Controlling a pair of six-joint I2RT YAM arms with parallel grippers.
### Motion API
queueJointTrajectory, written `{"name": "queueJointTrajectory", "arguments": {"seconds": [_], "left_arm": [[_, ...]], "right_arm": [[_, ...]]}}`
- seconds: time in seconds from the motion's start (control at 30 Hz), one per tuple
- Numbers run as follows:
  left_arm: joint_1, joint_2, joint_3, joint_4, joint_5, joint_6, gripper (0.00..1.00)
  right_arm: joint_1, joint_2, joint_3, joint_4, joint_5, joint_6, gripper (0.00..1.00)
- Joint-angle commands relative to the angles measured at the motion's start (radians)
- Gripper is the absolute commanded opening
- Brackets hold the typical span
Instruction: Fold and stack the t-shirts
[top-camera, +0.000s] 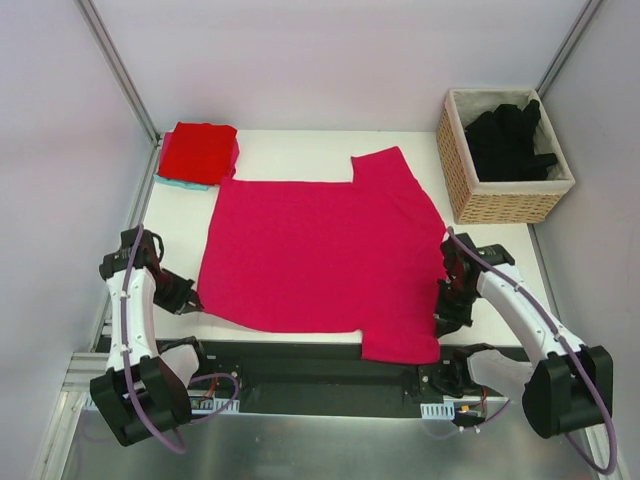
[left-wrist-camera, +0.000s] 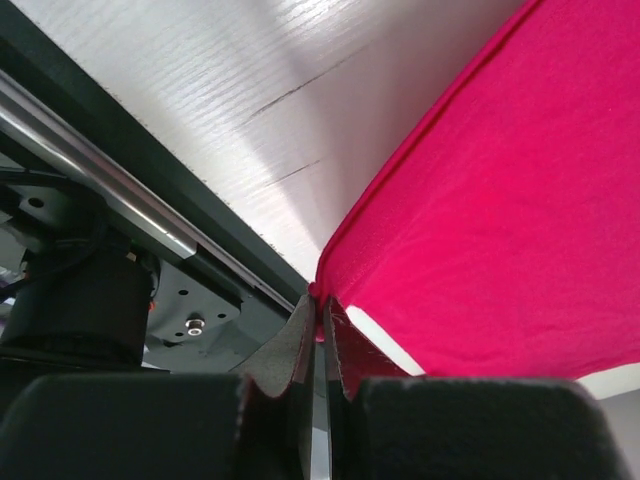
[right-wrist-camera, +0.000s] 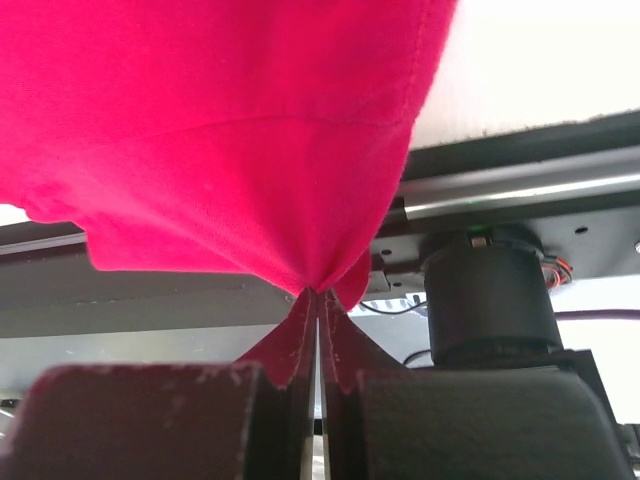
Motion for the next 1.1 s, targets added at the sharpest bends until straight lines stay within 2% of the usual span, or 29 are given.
{"name": "queueJointTrajectory", "arguments": {"seconds": [0.0, 0.27, 0.47, 0.73, 1.07], "left_arm": [[0.007, -0.038, 0.013, -0.081, -0.054, -0.050, 0.00], [0.007, -0.016, 0.181, -0.052, -0.137, -0.026, 0.00], [0.008, -0.006, 0.162, 0.003, -0.100, -0.035, 0.00], [0.010, 0.022, 0.103, 0.088, -0.051, -0.066, 0.00], [0.008, 0.190, 0.145, 0.192, -0.048, -0.046, 0.00]], "right_arm": [[0.005, -0.021, 0.052, -0.100, 0.065, 0.054, 0.01], [-0.022, 0.077, 0.296, -0.141, 0.218, -0.023, 0.01], [-0.095, 0.186, 0.367, -0.095, 0.201, -0.100, 0.01], [-0.119, 0.338, 0.508, -0.078, 0.175, -0.161, 0.01], [-0.148, 0.509, 0.709, -0.097, 0.177, -0.205, 0.01]]}}
